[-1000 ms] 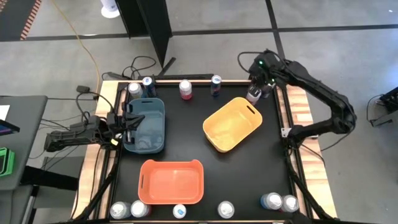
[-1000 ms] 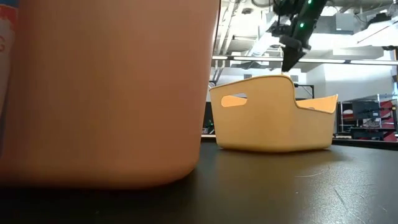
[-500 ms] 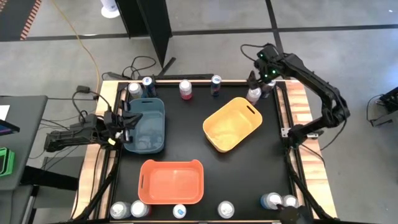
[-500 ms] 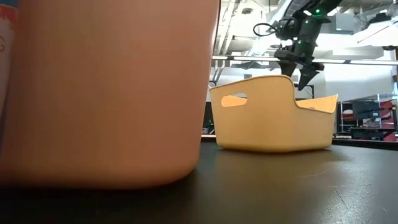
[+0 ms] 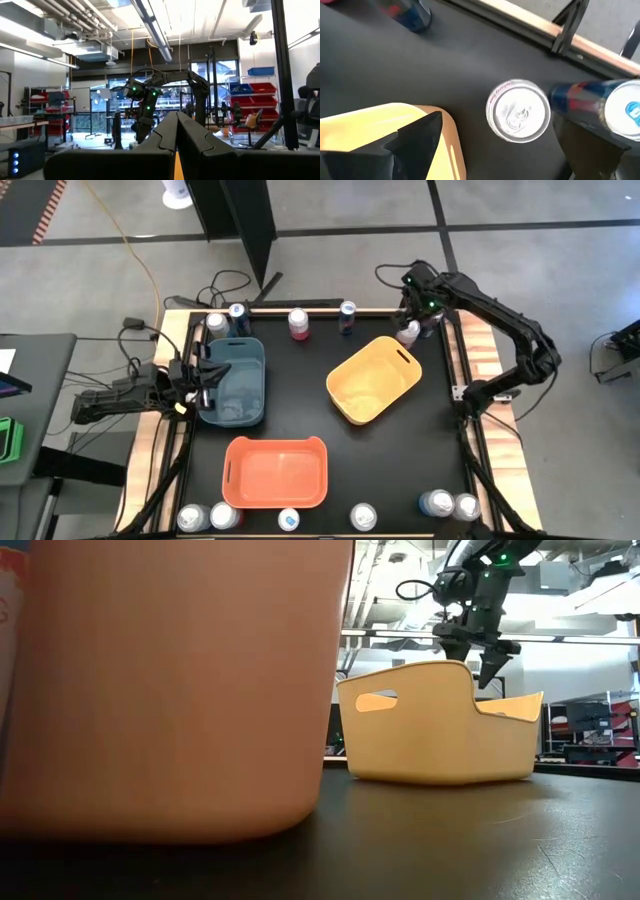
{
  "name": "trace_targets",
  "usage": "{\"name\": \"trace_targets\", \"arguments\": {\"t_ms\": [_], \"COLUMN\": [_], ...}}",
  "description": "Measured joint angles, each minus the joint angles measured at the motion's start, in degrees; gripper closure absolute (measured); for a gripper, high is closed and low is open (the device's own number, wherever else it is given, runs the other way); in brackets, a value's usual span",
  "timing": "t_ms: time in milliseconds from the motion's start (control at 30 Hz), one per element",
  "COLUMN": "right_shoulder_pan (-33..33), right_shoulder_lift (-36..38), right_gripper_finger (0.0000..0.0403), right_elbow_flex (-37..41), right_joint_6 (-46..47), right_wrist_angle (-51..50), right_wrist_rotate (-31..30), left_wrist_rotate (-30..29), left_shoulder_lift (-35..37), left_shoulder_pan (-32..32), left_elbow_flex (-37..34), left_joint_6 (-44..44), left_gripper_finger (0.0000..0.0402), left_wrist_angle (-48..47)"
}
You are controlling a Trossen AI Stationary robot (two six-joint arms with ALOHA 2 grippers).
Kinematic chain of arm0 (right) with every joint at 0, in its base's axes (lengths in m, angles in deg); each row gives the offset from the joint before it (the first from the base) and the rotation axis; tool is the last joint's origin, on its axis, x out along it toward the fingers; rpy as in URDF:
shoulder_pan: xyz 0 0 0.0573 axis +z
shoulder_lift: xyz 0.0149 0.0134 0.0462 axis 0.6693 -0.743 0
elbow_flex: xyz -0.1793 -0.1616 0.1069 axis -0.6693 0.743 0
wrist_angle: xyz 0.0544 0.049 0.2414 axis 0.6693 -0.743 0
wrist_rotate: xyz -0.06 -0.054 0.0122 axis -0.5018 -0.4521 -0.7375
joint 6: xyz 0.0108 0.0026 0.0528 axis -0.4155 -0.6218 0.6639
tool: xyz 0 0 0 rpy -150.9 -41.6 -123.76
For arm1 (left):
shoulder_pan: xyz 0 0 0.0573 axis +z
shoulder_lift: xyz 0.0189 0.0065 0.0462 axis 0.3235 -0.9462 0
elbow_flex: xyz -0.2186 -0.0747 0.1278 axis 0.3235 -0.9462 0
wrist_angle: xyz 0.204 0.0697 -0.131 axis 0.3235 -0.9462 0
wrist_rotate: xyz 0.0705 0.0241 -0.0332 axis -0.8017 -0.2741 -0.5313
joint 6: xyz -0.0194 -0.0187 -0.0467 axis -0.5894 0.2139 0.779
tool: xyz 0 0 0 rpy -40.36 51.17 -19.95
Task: Sort soda cans
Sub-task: Put the pink soda can into the yellow bin
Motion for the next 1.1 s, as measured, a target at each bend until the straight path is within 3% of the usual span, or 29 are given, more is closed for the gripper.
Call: {"name": "trace_targets", "arguments": {"t_ms": [1100], "right_shoulder_pan": [-2.88], "right_shoulder_lift": [0.02], "right_gripper_finger": [0.0003], "right_elbow_flex": [14.57], "right_joint_6": [8.11], "right_wrist_angle": [15.73], "right_wrist_rotate": [-4.60], "left_wrist_rotate": [0.00], "left_shoulder_lift": [0.00], "left_shoulder_pan": [0.02], "left_elbow_flex": [0.09], "left_joint_6": [0.00], "left_gripper_finger": [0.0399], "left_wrist_angle": [-1.61]}}
